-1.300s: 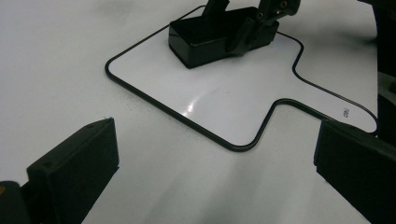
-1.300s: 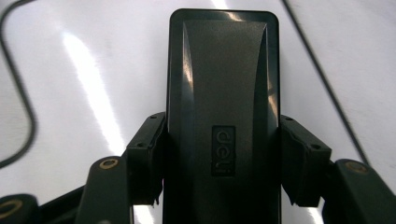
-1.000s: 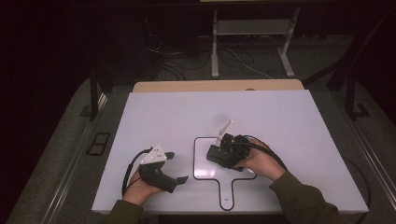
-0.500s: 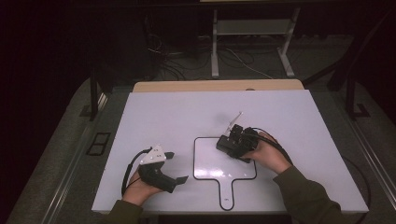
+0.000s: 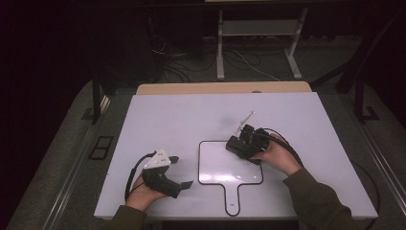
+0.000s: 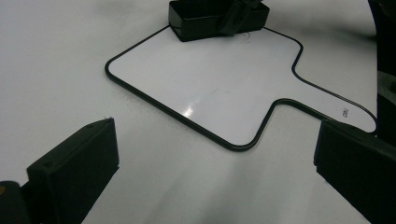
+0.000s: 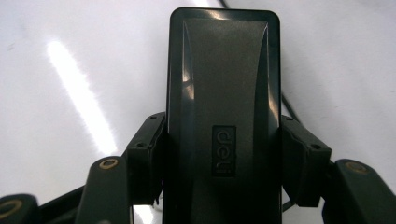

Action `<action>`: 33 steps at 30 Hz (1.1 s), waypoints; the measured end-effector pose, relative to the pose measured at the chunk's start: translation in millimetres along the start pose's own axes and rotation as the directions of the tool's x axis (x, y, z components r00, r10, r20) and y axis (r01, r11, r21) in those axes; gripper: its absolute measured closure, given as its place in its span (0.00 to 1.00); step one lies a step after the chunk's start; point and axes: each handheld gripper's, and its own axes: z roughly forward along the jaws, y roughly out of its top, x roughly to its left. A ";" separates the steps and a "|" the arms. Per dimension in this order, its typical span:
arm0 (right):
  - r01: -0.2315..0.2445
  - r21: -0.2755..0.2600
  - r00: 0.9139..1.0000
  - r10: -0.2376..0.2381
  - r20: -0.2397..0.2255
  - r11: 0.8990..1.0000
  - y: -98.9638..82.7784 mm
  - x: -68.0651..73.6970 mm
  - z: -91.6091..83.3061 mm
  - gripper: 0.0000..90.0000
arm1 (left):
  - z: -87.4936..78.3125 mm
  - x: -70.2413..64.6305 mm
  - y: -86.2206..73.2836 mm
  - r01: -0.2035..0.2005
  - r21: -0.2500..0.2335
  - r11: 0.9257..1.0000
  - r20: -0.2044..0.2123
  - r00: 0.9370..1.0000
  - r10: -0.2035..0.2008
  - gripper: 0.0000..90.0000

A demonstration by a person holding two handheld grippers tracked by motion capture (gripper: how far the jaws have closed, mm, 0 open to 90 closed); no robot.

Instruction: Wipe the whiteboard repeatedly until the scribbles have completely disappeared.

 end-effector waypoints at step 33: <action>0.072 0.004 0.997 -0.072 -0.025 0.997 -17.2 17.1 -14.8 0.44 | 1.0 -1.1 -0.2 0.005 0.002 1.000 0.004 1.000 -0.005 0.00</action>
